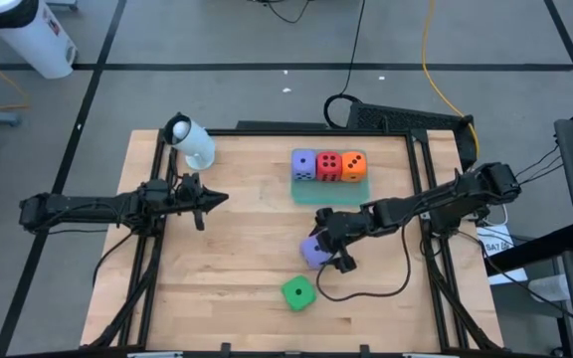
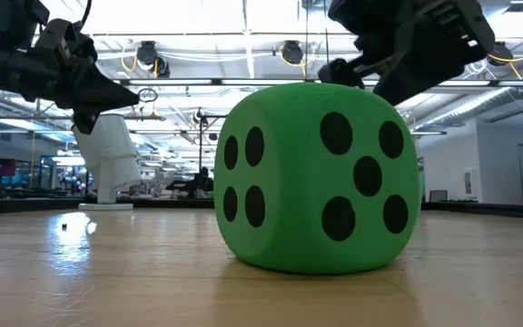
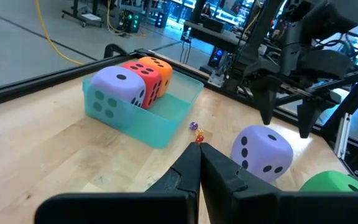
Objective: Pick & Place Dice
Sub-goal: Put the big violet dice into the transparent blue bin
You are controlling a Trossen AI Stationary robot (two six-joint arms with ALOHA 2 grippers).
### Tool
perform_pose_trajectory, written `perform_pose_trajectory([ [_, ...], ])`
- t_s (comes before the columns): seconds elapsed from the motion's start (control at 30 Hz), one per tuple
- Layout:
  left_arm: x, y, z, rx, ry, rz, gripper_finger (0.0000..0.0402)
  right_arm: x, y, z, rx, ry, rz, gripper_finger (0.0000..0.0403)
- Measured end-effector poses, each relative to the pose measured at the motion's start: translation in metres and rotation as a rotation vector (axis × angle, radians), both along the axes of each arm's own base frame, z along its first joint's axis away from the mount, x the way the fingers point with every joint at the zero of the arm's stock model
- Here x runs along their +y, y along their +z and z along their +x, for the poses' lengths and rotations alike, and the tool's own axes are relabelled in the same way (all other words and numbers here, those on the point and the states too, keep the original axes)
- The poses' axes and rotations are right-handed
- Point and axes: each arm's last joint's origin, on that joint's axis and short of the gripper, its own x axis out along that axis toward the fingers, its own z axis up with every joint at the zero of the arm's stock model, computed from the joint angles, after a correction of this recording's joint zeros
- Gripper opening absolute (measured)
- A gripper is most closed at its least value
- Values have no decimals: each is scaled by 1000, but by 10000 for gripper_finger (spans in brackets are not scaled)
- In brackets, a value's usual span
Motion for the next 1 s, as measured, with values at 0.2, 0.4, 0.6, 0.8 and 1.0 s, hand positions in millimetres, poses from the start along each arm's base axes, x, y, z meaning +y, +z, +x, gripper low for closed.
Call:
perform_pose_trajectory([
  [0.2,0,0,0,1,0,4,17,-5,-11,-5,38,-17,1,400],
  [0.4,0,0,0,2,0,1,17,-6,-14,-6,37,-11,-8,400],
  [0.6,0,-2,0,23,0,-3,17,-5,-22,-2,44,34,-18,400],
  [0.8,0,-2,0,23,1,-4,17,-9,-29,7,33,24,-2,400],
  [1.0,0,-2,0,22,0,-6,17,-10,-31,7,41,27,-1,400],
])
